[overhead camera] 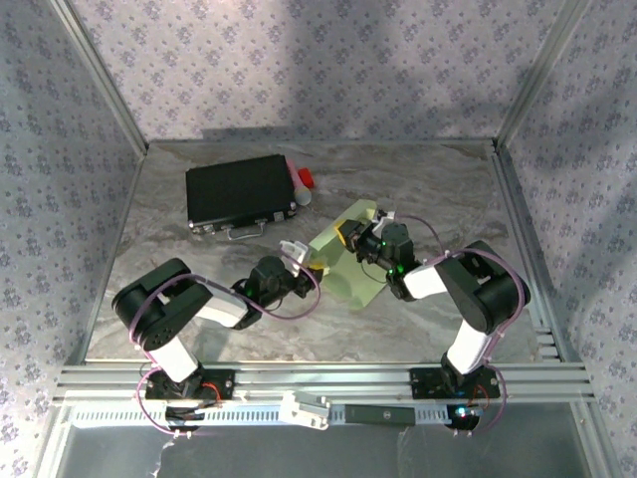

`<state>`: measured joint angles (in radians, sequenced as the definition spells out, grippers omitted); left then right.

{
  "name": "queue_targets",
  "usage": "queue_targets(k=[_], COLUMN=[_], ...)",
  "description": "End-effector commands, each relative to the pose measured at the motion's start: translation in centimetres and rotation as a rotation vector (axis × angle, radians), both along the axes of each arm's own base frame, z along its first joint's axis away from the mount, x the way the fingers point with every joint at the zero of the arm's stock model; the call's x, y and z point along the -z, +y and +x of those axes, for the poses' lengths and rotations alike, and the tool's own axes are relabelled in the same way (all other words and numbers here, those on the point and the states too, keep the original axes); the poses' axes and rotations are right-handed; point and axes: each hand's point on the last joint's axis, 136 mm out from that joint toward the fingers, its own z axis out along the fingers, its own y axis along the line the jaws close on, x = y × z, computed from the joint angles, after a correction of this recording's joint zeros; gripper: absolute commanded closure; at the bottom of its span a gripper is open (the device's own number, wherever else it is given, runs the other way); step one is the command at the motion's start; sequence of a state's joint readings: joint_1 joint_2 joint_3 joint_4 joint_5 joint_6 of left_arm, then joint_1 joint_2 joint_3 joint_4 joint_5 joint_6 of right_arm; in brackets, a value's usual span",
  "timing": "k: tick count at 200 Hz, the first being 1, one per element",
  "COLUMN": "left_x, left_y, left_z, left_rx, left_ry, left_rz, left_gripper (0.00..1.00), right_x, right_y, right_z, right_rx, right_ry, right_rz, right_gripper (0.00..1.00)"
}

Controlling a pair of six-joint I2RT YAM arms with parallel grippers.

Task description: Fold the paper box

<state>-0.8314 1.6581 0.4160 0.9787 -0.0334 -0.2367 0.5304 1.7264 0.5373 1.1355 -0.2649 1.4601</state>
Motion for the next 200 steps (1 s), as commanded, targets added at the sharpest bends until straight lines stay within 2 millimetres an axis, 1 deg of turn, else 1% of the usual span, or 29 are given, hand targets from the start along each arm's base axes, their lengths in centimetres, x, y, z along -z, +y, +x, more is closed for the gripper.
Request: queue_targets(k=[1,28,83,111,146,170,182,200], left_x=[-3.1,-2.9,-3.4,-3.9,-4.4,-4.5,-4.5,-4.5], left_y=[-1.1,-1.0,-0.7,-1.0,-1.3,-1.2,-1.1,-1.0], left_z=[1.6,2.2,3.8,4.4,5.2,5.8,6.2,6.7], left_rx=[-0.022,-0.061,-0.182,-0.211,-0.235,-0.247,-0.252,-0.254], left_ry=[-0.068,-0.066,-0.099,-0.118,-0.138,-0.145,-0.144,-0.136], left_rz=[-0.089,-0.088,-0.096,-0.107,-0.104,-0.098,-0.098,-0.105], left_gripper=[0.55,0.55,0.55,0.55,0.55,0.54,0.54,0.55], right_x=[0.6,0.4,0.3,0.2,-0.3,-0.7,-0.6,0.2], right_y=[0.2,0.5,0.2,-0.1,0.6,0.4,0.4,0.5], right_z=[-0.4,-0.6,-1.4,-1.4,-1.4,-1.2,-1.2,-1.2], right_rx=[0.015,0.031,0.124,0.189,0.233,0.278,0.293,0.302], right_ry=[0.019,0.013,-0.024,-0.021,-0.009,-0.014,-0.011,0.006], right_rz=[0.004,0.015,0.044,0.108,0.159,0.172,0.174,0.169], right_gripper=[1.0,1.0,1.0,1.0,1.0,1.0,1.0,1.0])
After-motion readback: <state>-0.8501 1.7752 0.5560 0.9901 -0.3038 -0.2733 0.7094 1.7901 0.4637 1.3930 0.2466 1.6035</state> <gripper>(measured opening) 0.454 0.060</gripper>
